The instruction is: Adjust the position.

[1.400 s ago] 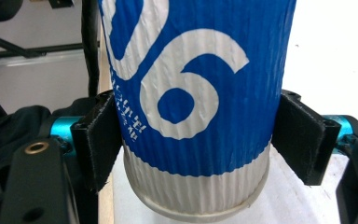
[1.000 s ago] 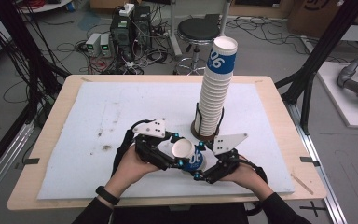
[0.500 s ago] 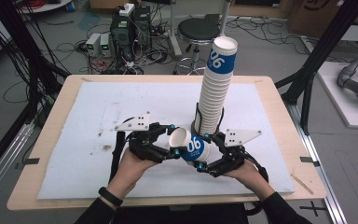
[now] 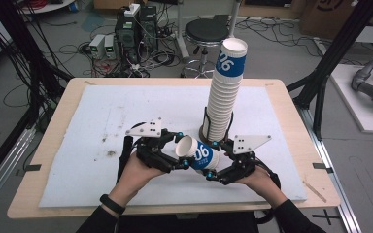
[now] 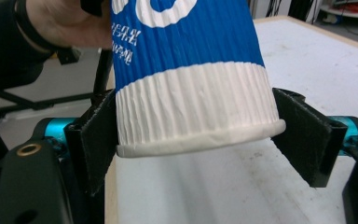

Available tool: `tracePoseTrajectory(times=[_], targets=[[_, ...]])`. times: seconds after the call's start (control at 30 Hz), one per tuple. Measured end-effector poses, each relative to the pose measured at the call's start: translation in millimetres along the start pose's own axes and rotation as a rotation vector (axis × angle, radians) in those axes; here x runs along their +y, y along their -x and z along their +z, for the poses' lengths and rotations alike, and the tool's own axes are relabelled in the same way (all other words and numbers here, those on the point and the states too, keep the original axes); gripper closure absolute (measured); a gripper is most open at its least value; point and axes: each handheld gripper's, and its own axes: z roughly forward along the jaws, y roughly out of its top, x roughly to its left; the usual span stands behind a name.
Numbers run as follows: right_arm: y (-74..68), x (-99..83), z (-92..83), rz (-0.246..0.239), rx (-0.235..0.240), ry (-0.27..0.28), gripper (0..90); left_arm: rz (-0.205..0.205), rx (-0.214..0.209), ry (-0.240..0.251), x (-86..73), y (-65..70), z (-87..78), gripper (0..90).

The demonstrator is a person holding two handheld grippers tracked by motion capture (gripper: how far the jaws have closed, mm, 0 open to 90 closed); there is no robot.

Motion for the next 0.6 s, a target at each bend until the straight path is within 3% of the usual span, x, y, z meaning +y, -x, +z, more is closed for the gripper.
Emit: tracePoseTrajectory(times=[0.07, 0.1, 0.17, 0.37, 0.5, 0.6], targets=[[-0.5, 0.6, 0.4, -0.02, -0.001, -0.028, 20.3, 0.006, 0.001, -0.025, 0.9, 0.8, 1.1, 23.6], [-1.1, 0.9, 0.8, -0.023, 0.001, -0.035, 20.3, 0.01, 0.006, -0.069, 2.5, 2.6, 3.1, 23.6], [-1.3, 1.7, 0.8, -0.034, 0.003, -0.056, 20.4, 0.017, 0.008, -0.107, 3.4, 3.2, 4.1, 23.6], [-3.5, 4.8, -0.3, -0.08, -0.005, -0.122, 20.3, 0.013, -0.015, -0.146, 0.7, -0.3, 3.9, 28.2], [-3.9, 6.4, -3.2, -0.09, -0.015, -0.103, 17.2, 0.007, -0.052, -0.087, -3.0, -5.9, 1.0, 28.7], [-2.6, 8.9, -9.9, -0.06, -0.011, -0.03, 17.1, -0.025, -0.075, 0.019, -7.8, -10.4, -4.9, 28.9]])
